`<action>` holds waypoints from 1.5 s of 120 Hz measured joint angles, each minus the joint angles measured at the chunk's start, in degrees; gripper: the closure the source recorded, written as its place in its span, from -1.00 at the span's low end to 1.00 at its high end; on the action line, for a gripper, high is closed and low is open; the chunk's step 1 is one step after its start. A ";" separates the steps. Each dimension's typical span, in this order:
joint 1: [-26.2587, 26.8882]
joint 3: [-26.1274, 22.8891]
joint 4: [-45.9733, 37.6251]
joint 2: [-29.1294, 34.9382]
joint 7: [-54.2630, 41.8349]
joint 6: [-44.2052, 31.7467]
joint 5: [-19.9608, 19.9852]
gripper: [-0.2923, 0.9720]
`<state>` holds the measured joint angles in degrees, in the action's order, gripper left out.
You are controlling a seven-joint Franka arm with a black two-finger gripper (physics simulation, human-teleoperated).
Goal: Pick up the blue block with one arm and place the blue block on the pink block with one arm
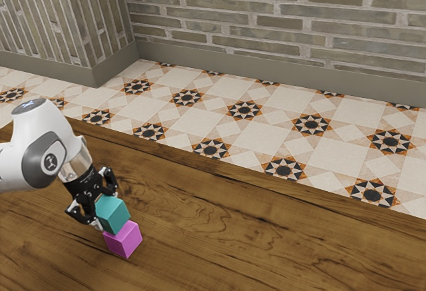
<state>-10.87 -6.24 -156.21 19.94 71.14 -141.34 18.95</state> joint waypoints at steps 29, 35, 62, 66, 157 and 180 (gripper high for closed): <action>-0.28 0.00 0.68 -0.39 -0.14 -0.01 0.11 0.01; -0.26 0.00 0.70 -0.42 -0.15 -0.01 0.12 0.01; -0.36 0.00 0.77 -0.53 -0.24 -0.01 0.07 0.01; -0.36 0.00 0.78 -0.59 -0.26 -0.01 0.06 0.01; 0.99 -0.88 1.12 -0.83 1.28 -0.02 0.24 0.01; 1.14 -0.98 1.14 -0.71 2.00 -0.03 0.29 0.01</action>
<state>-9.73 -7.22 -155.07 19.23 73.14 -141.37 19.24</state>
